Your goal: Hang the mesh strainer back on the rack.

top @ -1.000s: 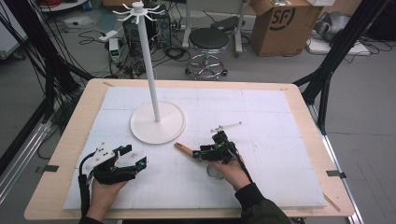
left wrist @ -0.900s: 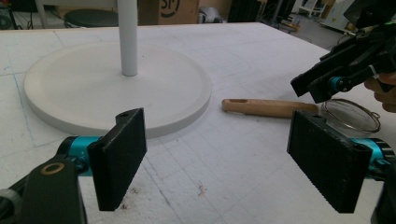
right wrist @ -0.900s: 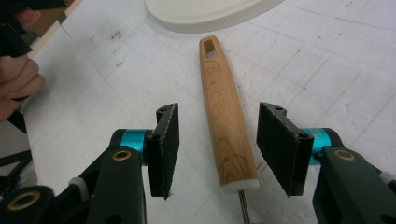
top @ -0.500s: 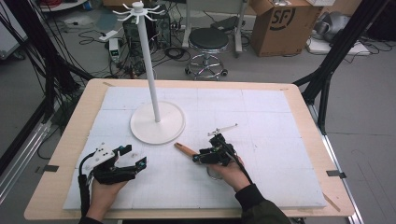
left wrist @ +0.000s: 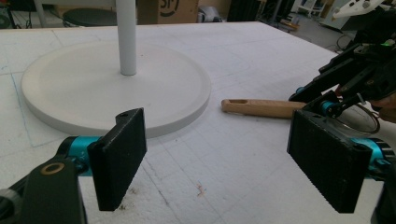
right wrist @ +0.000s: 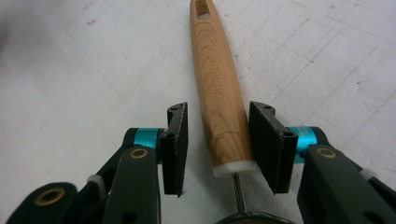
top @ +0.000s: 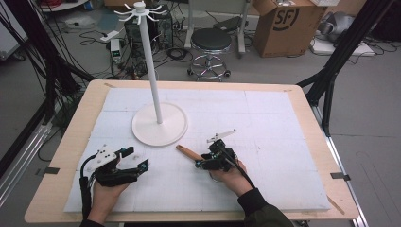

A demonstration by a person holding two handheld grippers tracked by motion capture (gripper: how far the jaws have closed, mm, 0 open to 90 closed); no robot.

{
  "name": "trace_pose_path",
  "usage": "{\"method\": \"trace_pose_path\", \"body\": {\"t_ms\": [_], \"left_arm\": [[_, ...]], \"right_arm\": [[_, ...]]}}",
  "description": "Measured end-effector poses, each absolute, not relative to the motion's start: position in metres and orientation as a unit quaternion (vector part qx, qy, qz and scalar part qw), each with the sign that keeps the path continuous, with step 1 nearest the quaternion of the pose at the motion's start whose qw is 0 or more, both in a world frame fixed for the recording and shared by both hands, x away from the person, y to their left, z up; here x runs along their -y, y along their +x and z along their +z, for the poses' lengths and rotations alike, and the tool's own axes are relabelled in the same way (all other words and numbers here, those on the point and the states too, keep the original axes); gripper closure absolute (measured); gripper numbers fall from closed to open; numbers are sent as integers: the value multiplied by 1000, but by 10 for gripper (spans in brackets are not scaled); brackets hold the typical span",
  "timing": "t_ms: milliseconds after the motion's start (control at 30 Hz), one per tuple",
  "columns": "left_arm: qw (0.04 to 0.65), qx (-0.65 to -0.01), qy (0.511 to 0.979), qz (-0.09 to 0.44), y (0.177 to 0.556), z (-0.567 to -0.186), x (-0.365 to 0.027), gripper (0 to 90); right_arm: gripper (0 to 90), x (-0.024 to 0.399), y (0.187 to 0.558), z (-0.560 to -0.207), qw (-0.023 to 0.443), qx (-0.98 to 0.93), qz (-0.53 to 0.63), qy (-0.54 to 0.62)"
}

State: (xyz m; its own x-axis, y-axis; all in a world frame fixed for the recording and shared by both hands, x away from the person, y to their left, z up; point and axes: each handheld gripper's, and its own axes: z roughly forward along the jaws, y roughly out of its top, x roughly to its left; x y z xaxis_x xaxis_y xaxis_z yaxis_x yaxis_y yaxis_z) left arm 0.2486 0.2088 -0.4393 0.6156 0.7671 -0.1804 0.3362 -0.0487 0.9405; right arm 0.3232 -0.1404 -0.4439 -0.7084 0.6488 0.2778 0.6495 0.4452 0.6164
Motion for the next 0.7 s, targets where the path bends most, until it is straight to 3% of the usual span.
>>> {"method": "trace_pose_path", "body": {"t_ms": [567, 700], "left_arm": [[565, -393, 701, 188, 248, -439, -207, 204], [565, -394, 700, 189, 248, -439, -206, 204]], "right_arm": [[610, 123, 310, -442, -86, 884, -311, -339], [615, 121, 312, -441, -85, 887, -302, -339]]}}
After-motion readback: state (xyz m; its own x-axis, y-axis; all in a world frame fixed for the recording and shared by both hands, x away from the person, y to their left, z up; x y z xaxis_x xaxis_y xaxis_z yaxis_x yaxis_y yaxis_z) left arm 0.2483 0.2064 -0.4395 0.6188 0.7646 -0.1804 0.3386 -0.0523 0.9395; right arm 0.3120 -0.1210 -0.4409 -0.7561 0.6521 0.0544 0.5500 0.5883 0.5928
